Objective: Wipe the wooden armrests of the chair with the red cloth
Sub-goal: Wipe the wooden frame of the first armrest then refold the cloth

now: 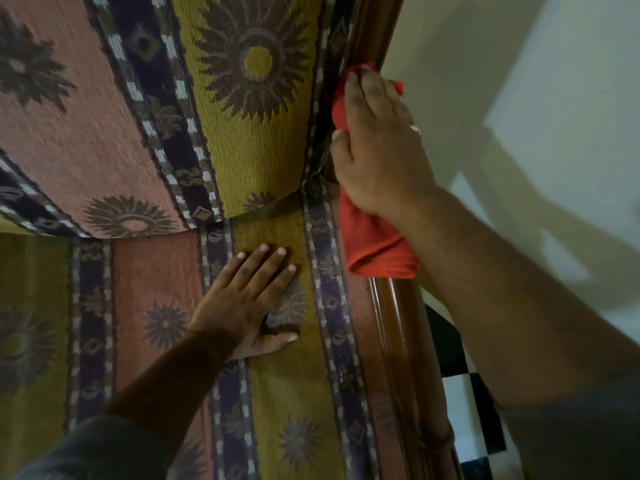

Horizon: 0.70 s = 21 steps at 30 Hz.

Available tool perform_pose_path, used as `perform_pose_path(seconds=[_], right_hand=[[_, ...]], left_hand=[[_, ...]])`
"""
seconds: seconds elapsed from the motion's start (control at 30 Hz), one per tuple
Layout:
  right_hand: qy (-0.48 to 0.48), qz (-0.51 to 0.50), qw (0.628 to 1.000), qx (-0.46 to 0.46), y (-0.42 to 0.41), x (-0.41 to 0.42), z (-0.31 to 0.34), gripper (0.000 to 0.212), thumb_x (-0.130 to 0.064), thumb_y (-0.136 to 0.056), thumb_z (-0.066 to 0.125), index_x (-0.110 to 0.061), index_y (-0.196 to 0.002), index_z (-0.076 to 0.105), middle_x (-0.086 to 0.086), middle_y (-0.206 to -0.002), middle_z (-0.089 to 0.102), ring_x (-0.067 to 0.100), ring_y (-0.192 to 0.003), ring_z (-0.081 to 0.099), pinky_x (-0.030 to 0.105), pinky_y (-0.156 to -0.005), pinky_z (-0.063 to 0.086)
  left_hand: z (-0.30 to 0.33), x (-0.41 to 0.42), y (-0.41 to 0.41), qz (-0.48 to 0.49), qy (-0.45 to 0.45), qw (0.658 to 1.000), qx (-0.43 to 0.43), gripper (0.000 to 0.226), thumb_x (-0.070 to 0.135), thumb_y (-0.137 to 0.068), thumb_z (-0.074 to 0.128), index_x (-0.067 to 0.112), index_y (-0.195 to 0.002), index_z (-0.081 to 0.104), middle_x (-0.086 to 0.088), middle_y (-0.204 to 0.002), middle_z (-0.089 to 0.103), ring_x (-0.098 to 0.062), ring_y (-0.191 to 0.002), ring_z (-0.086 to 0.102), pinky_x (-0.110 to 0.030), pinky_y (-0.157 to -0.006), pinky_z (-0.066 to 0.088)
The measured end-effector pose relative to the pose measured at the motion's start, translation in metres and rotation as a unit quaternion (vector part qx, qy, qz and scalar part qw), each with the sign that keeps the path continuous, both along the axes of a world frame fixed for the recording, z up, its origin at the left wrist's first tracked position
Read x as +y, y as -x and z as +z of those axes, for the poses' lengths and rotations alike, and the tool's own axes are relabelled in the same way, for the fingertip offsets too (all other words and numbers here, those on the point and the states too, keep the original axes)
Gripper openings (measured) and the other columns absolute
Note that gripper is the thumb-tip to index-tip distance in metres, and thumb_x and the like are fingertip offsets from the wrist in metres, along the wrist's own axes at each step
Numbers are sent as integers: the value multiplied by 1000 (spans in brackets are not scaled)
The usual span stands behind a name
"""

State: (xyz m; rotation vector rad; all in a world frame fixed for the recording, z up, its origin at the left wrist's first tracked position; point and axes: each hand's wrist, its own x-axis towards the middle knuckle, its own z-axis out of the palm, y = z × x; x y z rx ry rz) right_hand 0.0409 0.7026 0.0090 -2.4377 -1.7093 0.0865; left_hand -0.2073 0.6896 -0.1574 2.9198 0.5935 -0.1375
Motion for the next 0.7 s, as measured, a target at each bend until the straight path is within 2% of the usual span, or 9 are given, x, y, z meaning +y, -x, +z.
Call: perform_pose_path(seconds=[0.13, 0.3, 0.43, 0.57, 0.63, 0.7], right_hand=[[-40, -51, 996, 63, 14, -23, 0, 63, -36, -102, 31, -4, -155, 18, 18, -165, 17, 34, -153, 13, 43, -124, 14], [-51, -41, 995, 75, 25, -57, -2, 61, -32, -101, 35, -2, -153, 24, 18, -163, 22, 32, -152, 17, 44, -124, 18], [-33, -35, 996, 73, 9, -28, 0, 62, -32, -102, 34, -5, -155, 18, 15, -166, 15, 30, -154, 10, 37, -122, 9], [3, -5, 999, 32, -1, -13, 2, 64, -34, -104, 32, -9, -157, 7, 14, -168, 3, 30, -154, 0, 33, -118, -1], [27, 21, 999, 16, 4, -27, 3, 65, -35, -104, 31, -11, -157, 2, 13, -168, -4, 30, -154, -7, 37, -117, -5], [46, 51, 998, 9, 14, -56, 5, 67, -35, -102, 29, -10, -157, 1, 14, -168, -6, 29, -154, -10, 44, -124, -4]], left_hand=[[2, 0, 0, 0, 5, 1000, -4, 104, 87, -79, 34, 15, -155, 30, -13, -163, 25, -34, -151, 19, -54, -120, 18], [0, 0, 1, 0, 9, 1000, -13, 104, 87, -79, 34, 14, -154, 31, -13, -162, 27, -34, -151, 20, -53, -120, 18], [0, 0, 0, 2, 12, 1000, -9, 105, 87, -79, 33, 14, -154, 32, -13, -162, 28, -35, -150, 23, -53, -120, 19], [2, 1, 0, -2, 0, 1000, -2, 105, 87, -79, 33, 14, -154, 31, -14, -162, 28, -36, -150, 24, -53, -120, 17], [3, 1, 1, -3, 0, 1000, 1, 104, 87, -80, 33, 14, -154, 31, -14, -162, 27, -36, -150, 23, -53, -120, 17], [5, 2, 1, -4, 5, 1000, 3, 104, 87, -80, 32, 14, -154, 31, -14, -162, 27, -36, -150, 22, -53, -120, 17]])
